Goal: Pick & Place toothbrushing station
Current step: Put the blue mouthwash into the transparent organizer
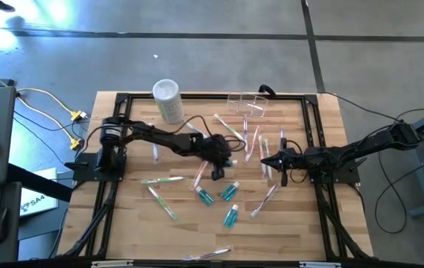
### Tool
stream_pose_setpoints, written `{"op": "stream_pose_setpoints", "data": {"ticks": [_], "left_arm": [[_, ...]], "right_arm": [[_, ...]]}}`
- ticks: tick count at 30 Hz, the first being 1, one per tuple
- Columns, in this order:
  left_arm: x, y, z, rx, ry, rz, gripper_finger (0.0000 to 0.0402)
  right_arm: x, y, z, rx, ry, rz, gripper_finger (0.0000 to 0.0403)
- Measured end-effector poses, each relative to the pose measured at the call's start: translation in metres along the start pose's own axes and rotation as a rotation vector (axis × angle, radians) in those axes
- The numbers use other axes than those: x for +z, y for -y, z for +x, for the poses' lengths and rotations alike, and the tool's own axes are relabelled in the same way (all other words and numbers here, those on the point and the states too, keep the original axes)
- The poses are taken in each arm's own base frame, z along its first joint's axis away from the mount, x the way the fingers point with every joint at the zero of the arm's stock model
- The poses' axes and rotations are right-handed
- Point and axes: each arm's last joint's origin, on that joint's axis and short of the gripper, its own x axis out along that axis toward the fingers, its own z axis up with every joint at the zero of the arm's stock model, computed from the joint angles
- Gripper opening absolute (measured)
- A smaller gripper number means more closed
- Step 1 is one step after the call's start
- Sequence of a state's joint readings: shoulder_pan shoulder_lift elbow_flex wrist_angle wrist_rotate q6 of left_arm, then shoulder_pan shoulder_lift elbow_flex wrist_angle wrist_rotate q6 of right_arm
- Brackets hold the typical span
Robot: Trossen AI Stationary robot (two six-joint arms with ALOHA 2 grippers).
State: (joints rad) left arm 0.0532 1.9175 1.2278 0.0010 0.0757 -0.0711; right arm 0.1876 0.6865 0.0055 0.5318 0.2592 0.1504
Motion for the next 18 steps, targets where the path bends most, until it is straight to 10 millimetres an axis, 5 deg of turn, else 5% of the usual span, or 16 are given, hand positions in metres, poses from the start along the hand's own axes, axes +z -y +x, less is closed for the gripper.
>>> {"op": "stream_pose_setpoints", "data": {"ticks": [7,13,18], "left_arm": [[0.029,0.032,-0.032,0.094,0.176,0.212,0.0061],[0.033,0.061,-0.039,0.136,0.24,0.342,0.0061],[0.036,0.074,-0.042,0.169,0.293,0.408,0.0061]], "right_arm": [[0.015,-0.002,-0.001,0.026,0.154,0.069,0.0022],[0.021,-0.003,-0.002,0.045,0.206,0.103,0.0116],[0.022,-0.012,0.002,0.075,0.178,-0.104,0.0185]]}}
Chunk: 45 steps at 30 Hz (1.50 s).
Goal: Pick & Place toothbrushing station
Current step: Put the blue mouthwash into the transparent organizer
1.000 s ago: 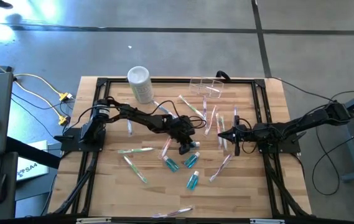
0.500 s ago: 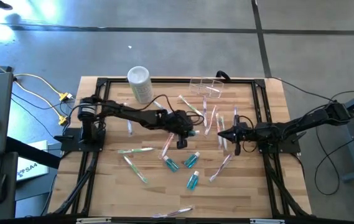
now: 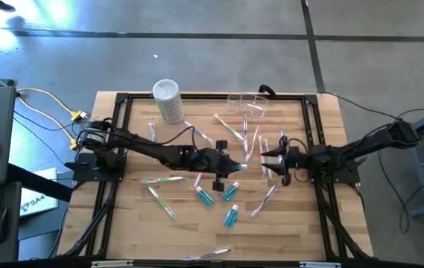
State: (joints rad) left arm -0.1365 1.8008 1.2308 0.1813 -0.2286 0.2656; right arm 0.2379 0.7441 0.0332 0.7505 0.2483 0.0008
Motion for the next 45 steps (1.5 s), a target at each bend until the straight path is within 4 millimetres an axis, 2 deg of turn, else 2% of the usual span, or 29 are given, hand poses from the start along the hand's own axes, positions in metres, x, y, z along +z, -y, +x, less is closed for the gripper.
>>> {"op": "stream_pose_setpoints", "data": {"ticks": [3,8,13,18,28,35,45], "left_arm": [[0.003,0.001,0.0,0.011,0.021,0.015,0.0061],[0.004,-0.003,0.0,0.078,0.026,0.023,0.0061],[0.004,-0.004,-0.001,0.146,0.009,0.055,0.0061],[0.006,-0.001,-0.002,0.161,0.007,0.072,0.0061],[0.007,0.004,-0.004,0.199,-0.007,0.113,0.0061],[0.007,0.004,-0.003,0.195,-0.008,0.115,0.0061],[0.006,0.004,-0.003,0.18,-0.015,0.119,0.0061]], "right_arm": [[0.005,-0.006,0.01,-0.059,-0.027,-0.058,0.0192],[0.016,-0.016,0.034,-0.129,-0.062,-0.036,0.0184],[0.018,-0.023,0.056,-0.134,-0.107,-0.019,0.018],[0.016,-0.024,0.068,-0.14,-0.136,-0.02,0.018],[0.013,-0.025,0.071,-0.142,-0.152,-0.027,0.016],[0.012,-0.025,0.071,-0.14,-0.16,-0.048,0.0089],[0.012,-0.025,0.071,-0.134,-0.167,-0.065,0.0088]]}}
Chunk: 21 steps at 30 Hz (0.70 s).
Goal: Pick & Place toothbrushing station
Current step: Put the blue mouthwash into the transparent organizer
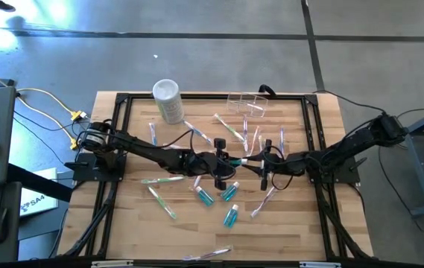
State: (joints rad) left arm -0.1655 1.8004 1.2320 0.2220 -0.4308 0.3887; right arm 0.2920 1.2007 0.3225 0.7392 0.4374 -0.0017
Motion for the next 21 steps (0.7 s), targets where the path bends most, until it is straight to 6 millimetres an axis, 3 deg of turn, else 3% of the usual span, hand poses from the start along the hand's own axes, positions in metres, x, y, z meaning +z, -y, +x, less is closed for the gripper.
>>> {"op": "stream_pose_setpoints", "data": {"ticks": [3,9,13,16,21], "left_arm": [[0.0,0.0,0.0,-0.018,0.005,0.009,0.0089],[0.001,-0.001,-0.001,0.013,0.002,0.003,0.0247],[0.003,-0.001,-0.011,0.026,-0.053,0.068,0.0324],[0.006,0.0,-0.024,0.01,-0.098,0.09,0.0354],[0.008,-0.008,-0.058,-0.041,-0.226,0.119,0.0364]], "right_arm": [[0.0,0.0,0.0,0.002,-0.002,-0.002,0.0088],[-0.002,0.0,0.0,0.002,-0.018,-0.016,0.0088],[-0.003,0.001,0.0,-0.028,-0.031,-0.022,0.0088],[-0.003,0.003,-0.002,-0.088,-0.048,-0.031,0.0088],[0.002,0.009,-0.01,-0.181,-0.055,-0.026,0.0088]]}}
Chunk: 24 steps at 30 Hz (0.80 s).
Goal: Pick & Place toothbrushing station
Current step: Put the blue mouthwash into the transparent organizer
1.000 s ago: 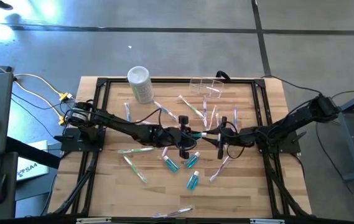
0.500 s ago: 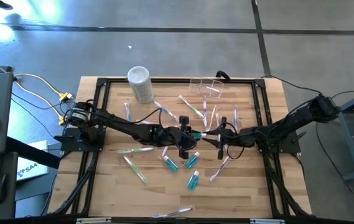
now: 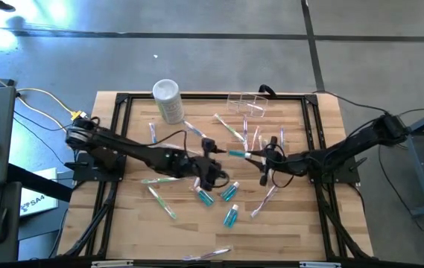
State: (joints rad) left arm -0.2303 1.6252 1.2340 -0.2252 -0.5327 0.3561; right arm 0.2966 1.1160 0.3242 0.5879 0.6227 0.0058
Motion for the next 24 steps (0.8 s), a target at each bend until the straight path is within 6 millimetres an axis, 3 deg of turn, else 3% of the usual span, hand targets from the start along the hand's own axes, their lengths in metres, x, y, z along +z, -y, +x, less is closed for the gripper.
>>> {"op": "stream_pose_setpoints", "data": {"ticks": [5,10,16,24], "left_arm": [[-0.017,-0.013,-0.029,-0.042,-0.164,-0.109,0.0365],[-0.033,-0.027,-0.045,-0.027,-0.272,-0.197,0.0365],[-0.055,-0.043,-0.048,0.022,-0.304,-0.28,0.0365],[-0.099,-0.051,-0.036,0.046,-0.268,-0.396,0.0365]], "right_arm": [[0.021,0.007,-0.002,-0.091,-0.054,-0.013,0.0088],[0.065,0.023,0.005,-0.196,-0.157,-0.005,0.0088],[0.121,0.066,0.007,-0.38,-0.26,0.157,0.0088],[0.162,0.137,0.014,-0.582,-0.262,0.426,0.0088]]}}
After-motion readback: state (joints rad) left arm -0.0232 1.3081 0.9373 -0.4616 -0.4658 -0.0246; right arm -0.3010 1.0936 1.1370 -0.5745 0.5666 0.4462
